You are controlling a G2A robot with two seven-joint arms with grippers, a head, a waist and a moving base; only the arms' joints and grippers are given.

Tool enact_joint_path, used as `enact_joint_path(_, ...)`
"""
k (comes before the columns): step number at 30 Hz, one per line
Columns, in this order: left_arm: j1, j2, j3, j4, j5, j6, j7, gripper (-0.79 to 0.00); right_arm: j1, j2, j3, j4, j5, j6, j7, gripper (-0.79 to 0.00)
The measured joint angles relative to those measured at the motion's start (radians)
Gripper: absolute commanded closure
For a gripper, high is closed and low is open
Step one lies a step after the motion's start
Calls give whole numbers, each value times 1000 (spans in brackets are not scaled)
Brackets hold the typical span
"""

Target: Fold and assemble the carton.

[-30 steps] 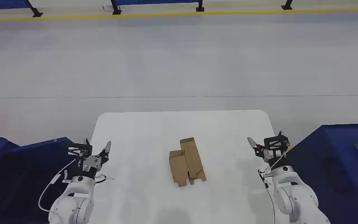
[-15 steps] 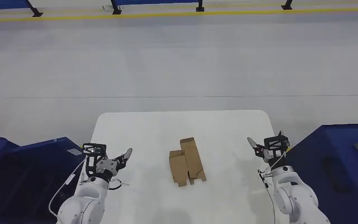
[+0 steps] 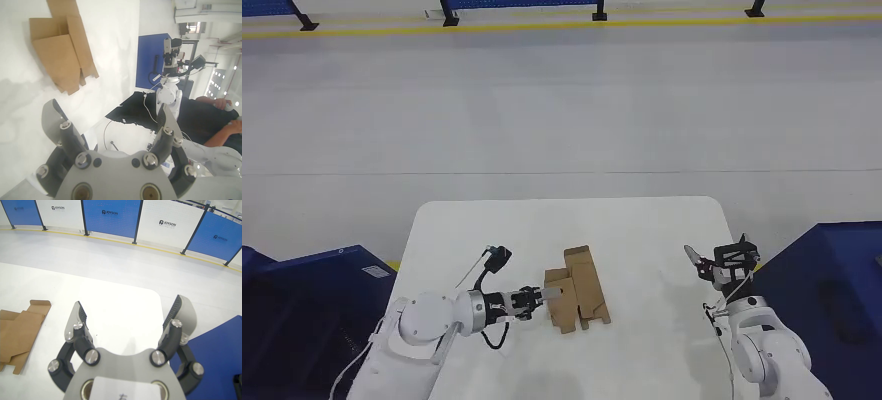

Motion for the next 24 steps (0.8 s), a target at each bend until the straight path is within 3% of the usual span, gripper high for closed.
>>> enact_joint_path(5,-98,-12,85,199,-8,-156,29,-785,0,0,0,0,0,0,0,-785)
enact_joint_path(8,-141,-20,127,291,-3,-200,60,-785,0,0,0,0,0,0,0,-785)
enact_joint_path(14,-229,-38,206,472,13,-247,101,-785,0,0,0,0,0,0,0,-785)
enact_joint_path(24,-311,-62,273,641,8,-283,172,-782,0,0,0,0,0,0,0,-785)
